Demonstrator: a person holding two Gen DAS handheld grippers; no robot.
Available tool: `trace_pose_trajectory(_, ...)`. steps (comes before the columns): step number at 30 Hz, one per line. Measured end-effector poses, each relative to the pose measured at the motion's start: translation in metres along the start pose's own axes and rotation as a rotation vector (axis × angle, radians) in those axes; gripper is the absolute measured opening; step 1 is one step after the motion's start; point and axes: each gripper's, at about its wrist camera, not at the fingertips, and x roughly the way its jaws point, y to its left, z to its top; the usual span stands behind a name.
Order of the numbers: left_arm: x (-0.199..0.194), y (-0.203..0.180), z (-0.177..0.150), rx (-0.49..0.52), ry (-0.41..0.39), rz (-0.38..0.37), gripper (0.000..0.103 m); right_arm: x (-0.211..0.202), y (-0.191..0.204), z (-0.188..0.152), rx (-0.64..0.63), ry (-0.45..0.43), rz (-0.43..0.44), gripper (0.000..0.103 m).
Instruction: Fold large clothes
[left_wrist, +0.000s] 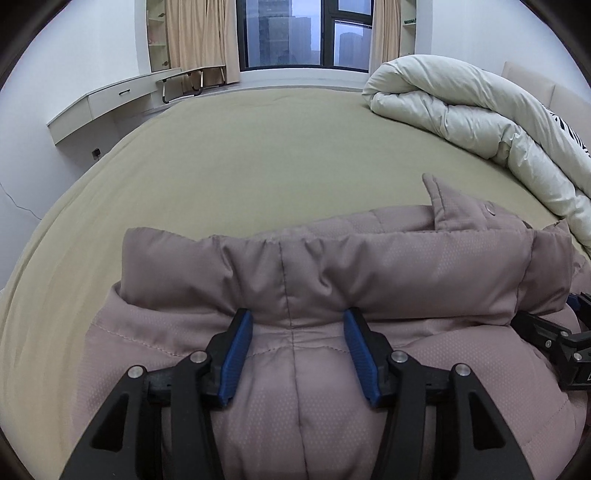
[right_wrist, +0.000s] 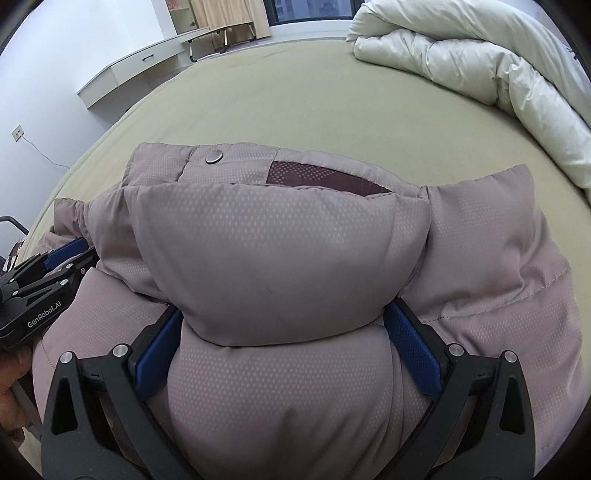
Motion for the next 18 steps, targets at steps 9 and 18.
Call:
trace_pose_trajectory(9,0.002,0.001,0.000,-0.004,-0.008,-0.003,0.057,-0.002,-0.005,-0.007,0.000,-0.020,-0.006,0.103)
trace_pose_trajectory(18,0.001,0.003,-0.002,-0.014,-0.027,-0.014,0.057,-0.016,-0.007,-0.018,0.008,-0.053,0.000,0.103)
